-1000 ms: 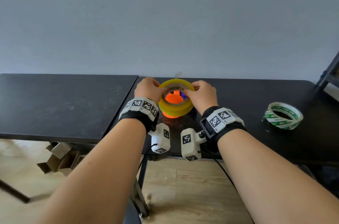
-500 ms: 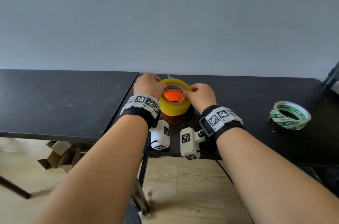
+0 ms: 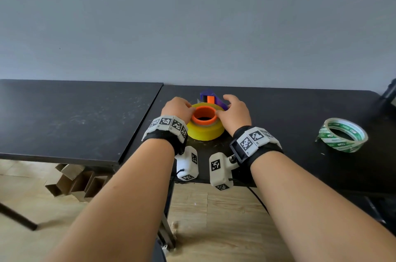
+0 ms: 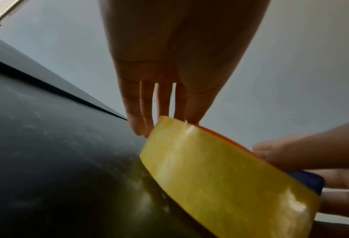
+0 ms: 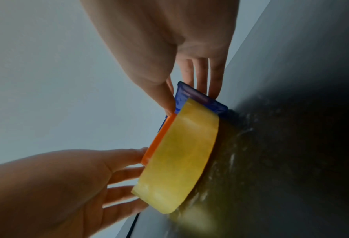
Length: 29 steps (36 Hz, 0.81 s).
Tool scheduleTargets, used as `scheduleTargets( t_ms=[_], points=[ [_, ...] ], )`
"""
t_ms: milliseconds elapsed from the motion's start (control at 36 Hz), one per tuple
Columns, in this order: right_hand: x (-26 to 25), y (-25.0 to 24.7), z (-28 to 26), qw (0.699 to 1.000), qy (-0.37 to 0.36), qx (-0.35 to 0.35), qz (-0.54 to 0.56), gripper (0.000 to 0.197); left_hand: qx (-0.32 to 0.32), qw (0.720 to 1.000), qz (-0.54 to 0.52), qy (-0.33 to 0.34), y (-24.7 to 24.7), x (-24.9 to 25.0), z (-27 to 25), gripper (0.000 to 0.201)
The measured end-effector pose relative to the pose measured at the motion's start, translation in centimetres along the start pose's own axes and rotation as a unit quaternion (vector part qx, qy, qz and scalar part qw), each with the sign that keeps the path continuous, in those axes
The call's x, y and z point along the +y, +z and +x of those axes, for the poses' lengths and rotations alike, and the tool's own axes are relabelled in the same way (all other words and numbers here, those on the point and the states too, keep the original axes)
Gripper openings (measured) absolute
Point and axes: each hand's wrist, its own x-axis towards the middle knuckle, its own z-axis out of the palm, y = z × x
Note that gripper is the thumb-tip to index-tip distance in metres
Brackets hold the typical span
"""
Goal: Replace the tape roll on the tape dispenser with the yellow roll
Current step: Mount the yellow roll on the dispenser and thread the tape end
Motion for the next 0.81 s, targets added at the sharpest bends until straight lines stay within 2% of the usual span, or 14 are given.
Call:
scheduleTargets(
  t_ms=[111,167,222,250,417,611,694,805],
  points=[
    [-0.1,-0.1,0.1,0.999,0.036,-0.021,0.009,0.056,-0.019,1.0,0.022,-0.005,0.4,0.2,0.4,0.028],
    [-0.2,-0.2,0.0,0.999,0.041,-0.028,0.003,0.042,-0.022,0.999,0.038,-0.026,0.6,0.4,0.4,0.024],
    [-0.2,-0.3,-0.1,0.999,0.035,-0.033,-0.001,0.019,-0.036,0.997,0.054,-0.045,0.7,0.5,0.2,0.043],
    [-0.2,-0.3,-0.2,0.999,0.033,-0.034,-0.004,0.013,-0.045,0.996,0.063,-0.045,0.9,0.5,0.0,0.046],
    [-0.3,-0.8,-0.9,0.998,0.033,-0.048,-0.019,0.019,-0.056,0.993,0.091,-0.044,1.0,0.6,-0.5,0.039],
    [-0.1,-1.4,-1.4,0.996,0.069,-0.056,0.013,0.028,0.005,0.997,0.078,-0.026,0.8,1.4,-1.4,0.025],
    [0.0,-1.9,-1.8,0.994,0.079,-0.048,0.05,0.034,0.035,0.997,0.065,0.02,0.5,2.1,-1.9,0.03],
    [0.3,-2.4,-2.5,0.991,0.082,-0.048,0.089,0.049,0.07,0.995,0.038,0.059,0.2,3.1,-2.3,0.047]
  ],
)
